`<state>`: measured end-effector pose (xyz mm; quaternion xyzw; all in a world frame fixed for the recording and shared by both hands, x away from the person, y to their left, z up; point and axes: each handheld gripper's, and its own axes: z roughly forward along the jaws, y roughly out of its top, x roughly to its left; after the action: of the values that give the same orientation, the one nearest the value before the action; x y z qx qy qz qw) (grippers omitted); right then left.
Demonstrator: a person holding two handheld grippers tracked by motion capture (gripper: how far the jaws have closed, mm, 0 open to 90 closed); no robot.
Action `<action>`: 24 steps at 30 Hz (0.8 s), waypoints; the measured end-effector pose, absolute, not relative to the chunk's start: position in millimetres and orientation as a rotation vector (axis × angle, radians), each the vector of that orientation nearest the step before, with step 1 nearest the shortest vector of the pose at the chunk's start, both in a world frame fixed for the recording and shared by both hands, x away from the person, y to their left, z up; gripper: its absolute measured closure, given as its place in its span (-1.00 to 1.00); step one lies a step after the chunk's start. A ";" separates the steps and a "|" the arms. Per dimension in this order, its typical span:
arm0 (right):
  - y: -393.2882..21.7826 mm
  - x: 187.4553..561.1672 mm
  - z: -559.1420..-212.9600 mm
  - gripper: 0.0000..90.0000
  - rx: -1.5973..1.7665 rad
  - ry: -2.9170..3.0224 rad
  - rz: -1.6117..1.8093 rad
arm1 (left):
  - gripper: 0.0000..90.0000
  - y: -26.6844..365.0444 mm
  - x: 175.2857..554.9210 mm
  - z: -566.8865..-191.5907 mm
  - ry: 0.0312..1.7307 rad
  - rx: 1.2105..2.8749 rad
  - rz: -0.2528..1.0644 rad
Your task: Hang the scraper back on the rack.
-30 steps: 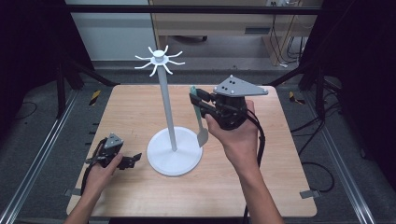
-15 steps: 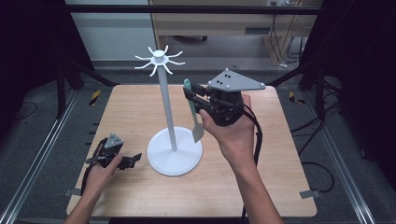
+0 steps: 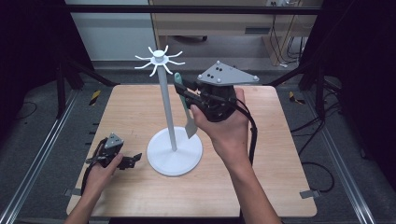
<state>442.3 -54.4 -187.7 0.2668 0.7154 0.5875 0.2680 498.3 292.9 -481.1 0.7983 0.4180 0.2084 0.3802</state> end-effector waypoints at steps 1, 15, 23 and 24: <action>-53.9 442.8 -187.2 0.66 0.719 1.929 1.583 | -0.92 292.7 498.3 -481.1 1.066 2.039 0.532; -47.0 447.3 -182.2 0.66 0.719 1.950 1.566 | -0.92 292.6 498.3 -481.0 1.066 2.043 0.528; -41.8 451.9 -183.0 0.66 0.729 1.962 1.549 | -0.92 292.5 498.5 -481.1 1.063 2.046 0.530; -40.9 452.5 -183.2 0.66 0.735 1.963 1.546 | -0.92 292.5 498.5 -481.1 1.063 2.046 0.530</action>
<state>452.5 -40.9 -183.2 0.2721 0.7266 0.5724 0.2653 498.5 292.5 -481.1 0.8005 0.4161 0.2073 0.3783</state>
